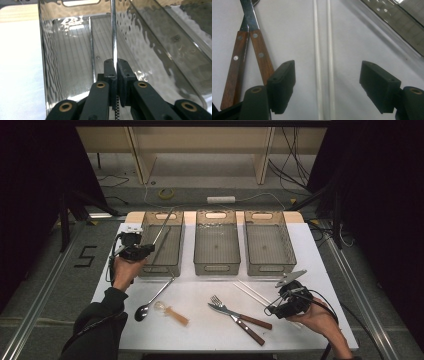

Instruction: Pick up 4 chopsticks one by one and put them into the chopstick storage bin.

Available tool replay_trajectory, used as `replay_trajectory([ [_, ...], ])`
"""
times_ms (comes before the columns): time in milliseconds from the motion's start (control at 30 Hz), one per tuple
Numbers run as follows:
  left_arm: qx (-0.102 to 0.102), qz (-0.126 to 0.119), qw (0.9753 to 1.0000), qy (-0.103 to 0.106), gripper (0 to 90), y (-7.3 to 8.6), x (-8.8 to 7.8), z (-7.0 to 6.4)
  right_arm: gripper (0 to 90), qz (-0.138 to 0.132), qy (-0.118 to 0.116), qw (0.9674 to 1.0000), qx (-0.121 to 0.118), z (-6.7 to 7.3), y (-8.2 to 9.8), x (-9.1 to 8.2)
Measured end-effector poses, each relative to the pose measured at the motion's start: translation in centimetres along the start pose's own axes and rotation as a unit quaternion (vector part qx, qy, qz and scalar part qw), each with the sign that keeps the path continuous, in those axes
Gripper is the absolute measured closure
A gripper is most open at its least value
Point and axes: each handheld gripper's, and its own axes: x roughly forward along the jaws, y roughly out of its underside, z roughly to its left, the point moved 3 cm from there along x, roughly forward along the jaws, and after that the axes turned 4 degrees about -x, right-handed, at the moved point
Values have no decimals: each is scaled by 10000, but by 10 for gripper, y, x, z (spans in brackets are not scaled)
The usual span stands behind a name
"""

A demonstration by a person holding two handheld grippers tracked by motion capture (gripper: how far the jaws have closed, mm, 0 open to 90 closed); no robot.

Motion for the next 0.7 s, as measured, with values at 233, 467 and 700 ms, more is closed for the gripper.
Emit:
replay_trajectory([
  [233,-158,100,9998,-54,864,0,3,6,302,-58,-26,10000,-27,0,0,-1],
  [467,-195,307,9992,-146,861,1,9,9,304,-79,-38,10000,-29,0,0,-2],
  [700,-290,304,9990,-134,766,-2,7,8,305,-126,-47,9999,-11,0,0,-4],
])
